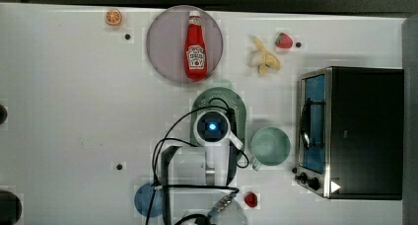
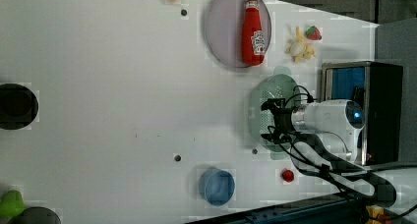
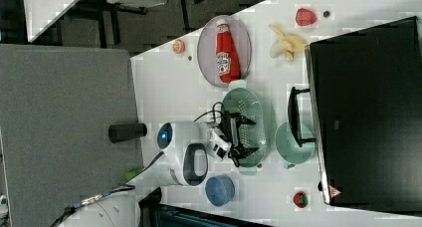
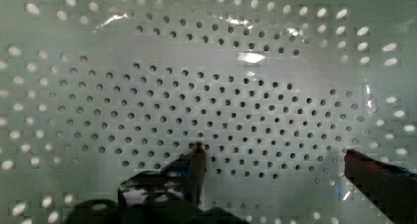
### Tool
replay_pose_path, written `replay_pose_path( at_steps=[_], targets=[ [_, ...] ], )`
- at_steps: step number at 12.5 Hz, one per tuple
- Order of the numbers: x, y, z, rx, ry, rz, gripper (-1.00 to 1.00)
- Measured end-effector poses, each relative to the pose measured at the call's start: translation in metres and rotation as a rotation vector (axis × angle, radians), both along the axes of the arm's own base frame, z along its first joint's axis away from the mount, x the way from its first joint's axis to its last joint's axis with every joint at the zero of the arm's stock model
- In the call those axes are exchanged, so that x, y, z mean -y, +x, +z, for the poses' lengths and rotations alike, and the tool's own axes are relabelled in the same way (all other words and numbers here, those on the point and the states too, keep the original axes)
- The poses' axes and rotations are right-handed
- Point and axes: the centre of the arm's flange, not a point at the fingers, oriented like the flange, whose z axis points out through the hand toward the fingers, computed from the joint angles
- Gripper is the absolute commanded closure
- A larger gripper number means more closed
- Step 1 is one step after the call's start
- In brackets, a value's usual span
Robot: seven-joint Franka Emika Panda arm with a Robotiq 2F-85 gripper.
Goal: Drag strainer right to left.
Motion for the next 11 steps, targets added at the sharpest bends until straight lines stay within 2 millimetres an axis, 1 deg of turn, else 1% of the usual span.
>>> replay_pose_path(
  at_steps=[4,5,8,10,11],
  targets=[
    [-0.069,0.011,0.015,0.05,0.025,0.068,-1.0],
    [-0.08,0.011,0.019,0.052,0.024,0.077,-1.0],
    [-0.107,0.005,0.026,0.065,0.025,0.051,-1.0],
    [-0.126,0.0,0.021,0.063,0.026,0.037,-1.0],
    [-0.132,-0.003,0.017,0.06,0.021,0.003,-1.0]
  ],
)
